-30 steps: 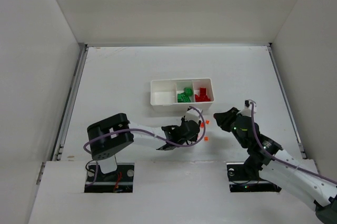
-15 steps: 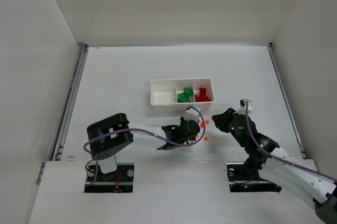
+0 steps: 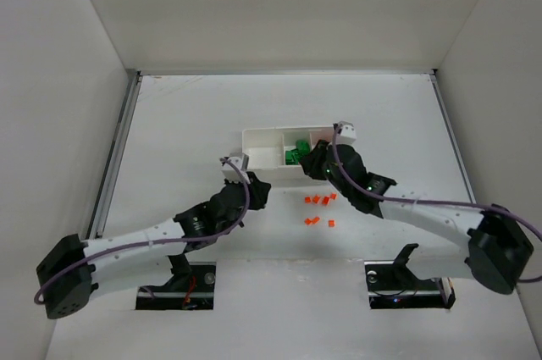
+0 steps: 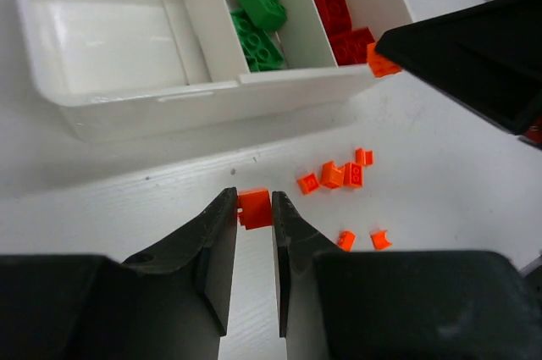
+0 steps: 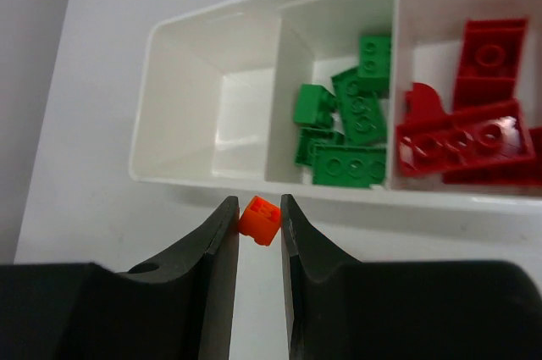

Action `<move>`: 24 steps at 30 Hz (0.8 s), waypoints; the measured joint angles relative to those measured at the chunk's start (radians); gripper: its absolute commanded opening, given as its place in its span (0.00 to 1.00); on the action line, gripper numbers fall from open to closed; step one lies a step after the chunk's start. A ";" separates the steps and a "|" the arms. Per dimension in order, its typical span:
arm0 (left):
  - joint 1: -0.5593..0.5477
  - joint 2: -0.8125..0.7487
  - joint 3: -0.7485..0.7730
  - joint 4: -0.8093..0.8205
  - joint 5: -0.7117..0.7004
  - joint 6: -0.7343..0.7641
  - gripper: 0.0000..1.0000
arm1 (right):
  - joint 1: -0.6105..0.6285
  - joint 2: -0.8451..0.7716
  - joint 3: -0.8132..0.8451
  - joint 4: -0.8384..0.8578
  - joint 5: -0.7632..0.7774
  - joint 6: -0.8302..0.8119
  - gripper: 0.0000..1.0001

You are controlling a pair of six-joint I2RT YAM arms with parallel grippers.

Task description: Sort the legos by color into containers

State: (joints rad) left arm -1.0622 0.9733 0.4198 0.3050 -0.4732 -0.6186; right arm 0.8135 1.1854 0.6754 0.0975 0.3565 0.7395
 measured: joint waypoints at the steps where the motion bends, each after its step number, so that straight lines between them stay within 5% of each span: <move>1: 0.018 -0.051 -0.013 -0.020 -0.002 -0.004 0.10 | 0.003 0.045 0.029 0.017 -0.005 -0.005 0.19; 5: 0.097 -0.208 -0.034 -0.094 -0.004 -0.010 0.11 | 0.012 0.223 0.172 0.061 -0.033 -0.023 0.21; 12: 0.215 -0.254 -0.034 -0.134 0.019 -0.008 0.11 | 0.013 0.462 0.377 0.097 -0.087 -0.034 0.49; 15: 0.244 -0.212 -0.025 -0.130 0.037 -0.007 0.11 | 0.013 0.500 0.410 0.093 -0.103 -0.037 0.53; 19: 0.270 -0.129 0.004 -0.111 0.064 -0.005 0.11 | 0.013 0.454 0.384 0.095 -0.099 -0.043 0.44; 24: 0.285 -0.008 0.074 -0.064 0.082 0.017 0.12 | 0.023 0.229 0.158 0.104 -0.032 -0.037 0.23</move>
State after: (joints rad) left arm -0.7773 0.9657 0.4938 0.2405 -0.3916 -0.6018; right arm 0.8360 1.4139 0.8337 0.2016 0.3244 0.7029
